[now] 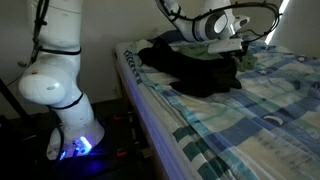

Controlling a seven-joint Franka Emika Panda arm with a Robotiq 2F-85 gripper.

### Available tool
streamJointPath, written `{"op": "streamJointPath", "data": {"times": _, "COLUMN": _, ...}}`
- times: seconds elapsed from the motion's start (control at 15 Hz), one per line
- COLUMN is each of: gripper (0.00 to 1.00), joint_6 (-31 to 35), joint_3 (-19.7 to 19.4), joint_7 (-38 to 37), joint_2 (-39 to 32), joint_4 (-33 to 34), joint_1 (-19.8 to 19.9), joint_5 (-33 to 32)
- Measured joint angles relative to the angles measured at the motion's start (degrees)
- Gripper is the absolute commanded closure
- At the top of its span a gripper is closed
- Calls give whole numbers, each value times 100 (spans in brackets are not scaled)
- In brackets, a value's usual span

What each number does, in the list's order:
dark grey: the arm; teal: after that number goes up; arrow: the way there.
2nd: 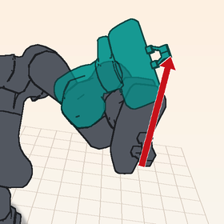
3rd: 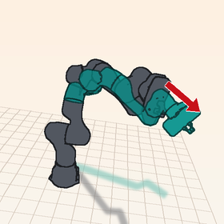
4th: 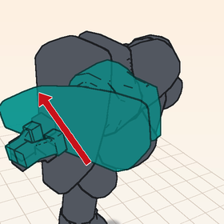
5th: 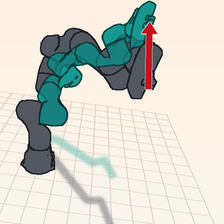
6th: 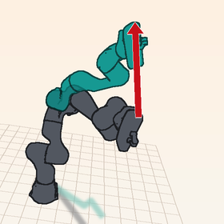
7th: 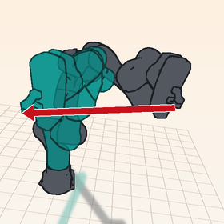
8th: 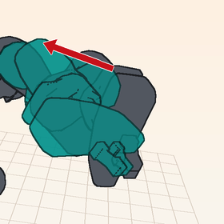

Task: Unfold the black shirt

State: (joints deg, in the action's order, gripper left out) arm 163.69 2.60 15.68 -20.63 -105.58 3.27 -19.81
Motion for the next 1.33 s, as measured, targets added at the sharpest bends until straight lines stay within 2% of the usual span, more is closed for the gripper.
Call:
{"op": "streamJointPath", "data": {"times": 0.2, "gripper": 2, "joint_6": -1, "joint_3": -171, "joint_7": -23, "joint_2": 174, "joint_4": -17, "joint_1": -49, "joint_5": -17}}
{"op": "streamJointPath", "data": {"times": 0.27, "gripper": 0, "joint_6": -1, "joint_3": -261, "joint_7": -77, "joint_2": 262, "joint_4": -34, "joint_1": -84, "joint_5": -89}}
{"op": "streamJointPath", "data": {"times": 0.53, "gripper": 0, "joint_6": -96, "joint_3": -676, "joint_7": -835, "joint_2": 782, "joint_4": -307, "joint_1": -271, "joint_5": -803}}
{"op": "streamJointPath", "data": {"times": 0.73, "gripper": 0, "joint_6": -598, "joint_3": -841, "joint_7": -1652, "joint_2": 1208, "joint_4": -625, "joint_1": -456, "joint_5": -1348}}
{"op": "streamJointPath", "data": {"times": 1.0, "gripper": 0, "joint_6": -1618, "joint_3": -771, "joint_7": -2729, "joint_2": 1689, "joint_4": -1032, "joint_1": -690, "joint_5": -1710}}
{"op": "streamJointPath", "data": {"times": 1.33, "gripper": 0, "joint_6": -2837, "joint_3": -318, "joint_7": -3832, "joint_2": 2105, "joint_4": -1454, "joint_1": -730, "joint_5": -1659}}
